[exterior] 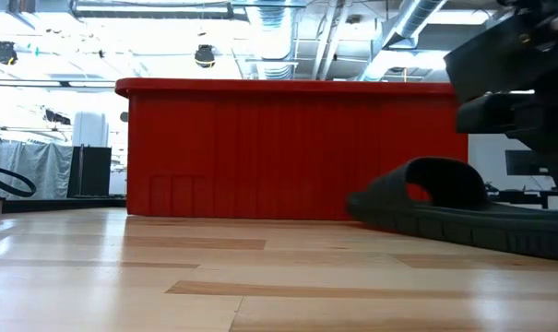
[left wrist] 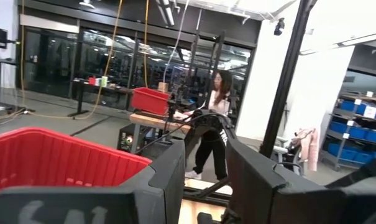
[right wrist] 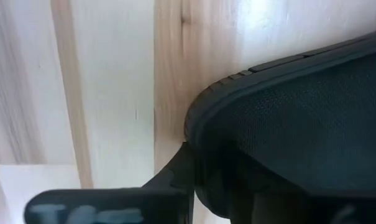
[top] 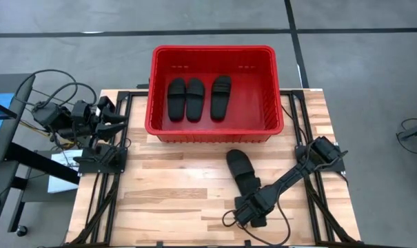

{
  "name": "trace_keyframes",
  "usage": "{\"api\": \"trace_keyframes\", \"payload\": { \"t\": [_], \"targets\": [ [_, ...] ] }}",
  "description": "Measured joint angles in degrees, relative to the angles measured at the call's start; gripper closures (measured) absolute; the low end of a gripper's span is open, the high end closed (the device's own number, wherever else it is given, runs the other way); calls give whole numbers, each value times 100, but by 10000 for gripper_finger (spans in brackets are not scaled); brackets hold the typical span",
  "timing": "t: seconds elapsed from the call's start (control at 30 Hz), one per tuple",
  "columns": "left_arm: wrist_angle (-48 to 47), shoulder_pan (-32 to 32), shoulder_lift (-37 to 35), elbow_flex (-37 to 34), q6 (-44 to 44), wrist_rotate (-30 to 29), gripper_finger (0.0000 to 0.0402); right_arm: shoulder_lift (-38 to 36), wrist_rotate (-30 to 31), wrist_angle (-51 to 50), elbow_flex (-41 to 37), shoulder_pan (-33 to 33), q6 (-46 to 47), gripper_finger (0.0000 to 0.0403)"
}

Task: Pick and place slides into bin
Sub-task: Put the black slide into the red organizer bin

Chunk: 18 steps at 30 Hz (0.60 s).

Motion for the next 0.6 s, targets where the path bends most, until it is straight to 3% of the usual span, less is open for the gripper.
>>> {"api": "trace_keyframes", "payload": {
  "t": [0.43, 0.6],
  "targets": [
    [-134, 2, 0, 0, -4, 94, 294, 226, -119, -516, 718, 2, 405, 381],
    [-165, 1, 0, 0, -47, 94, 294, 252, -123, -122, 994, -4, 655, 388]
  ]
}}
